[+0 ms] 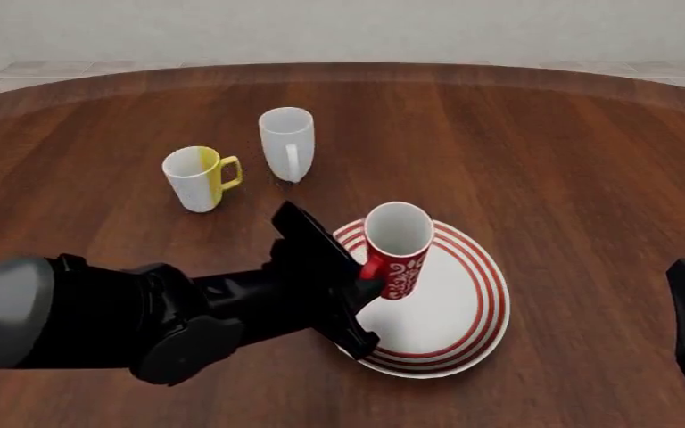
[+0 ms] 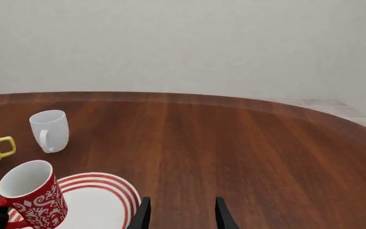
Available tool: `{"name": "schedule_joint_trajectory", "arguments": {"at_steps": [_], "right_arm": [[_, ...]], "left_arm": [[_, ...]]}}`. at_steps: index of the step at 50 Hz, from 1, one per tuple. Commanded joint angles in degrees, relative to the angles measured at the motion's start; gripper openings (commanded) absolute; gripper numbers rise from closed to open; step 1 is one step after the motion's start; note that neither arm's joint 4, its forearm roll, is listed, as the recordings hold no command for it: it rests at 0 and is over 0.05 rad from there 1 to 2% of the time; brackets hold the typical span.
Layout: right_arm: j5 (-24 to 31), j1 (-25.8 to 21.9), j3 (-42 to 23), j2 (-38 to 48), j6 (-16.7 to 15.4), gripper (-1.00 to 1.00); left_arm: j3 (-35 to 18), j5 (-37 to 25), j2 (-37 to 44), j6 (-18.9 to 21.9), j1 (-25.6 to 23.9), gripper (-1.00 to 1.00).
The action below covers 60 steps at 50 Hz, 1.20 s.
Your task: Pick up the red mug and put it on the plate
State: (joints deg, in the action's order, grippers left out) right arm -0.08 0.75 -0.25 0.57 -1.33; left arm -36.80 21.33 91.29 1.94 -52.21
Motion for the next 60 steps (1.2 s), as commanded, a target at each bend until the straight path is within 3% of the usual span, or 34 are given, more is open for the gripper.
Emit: {"name": "schedule_joint_trajectory", "arguments": {"at_steps": [1, 60], "right_arm": [[0.00, -0.04, 0.00, 0.03, -0.06, 1.00], [-0.01, 0.34, 0.00, 0.14, 0.57, 1.00]], "left_arm": [[-0.69, 0.11, 1.19, -0.24, -0.08, -1.00], [-2.55, 1.29, 6.72, -1.88, -0.81, -1.00]]}}
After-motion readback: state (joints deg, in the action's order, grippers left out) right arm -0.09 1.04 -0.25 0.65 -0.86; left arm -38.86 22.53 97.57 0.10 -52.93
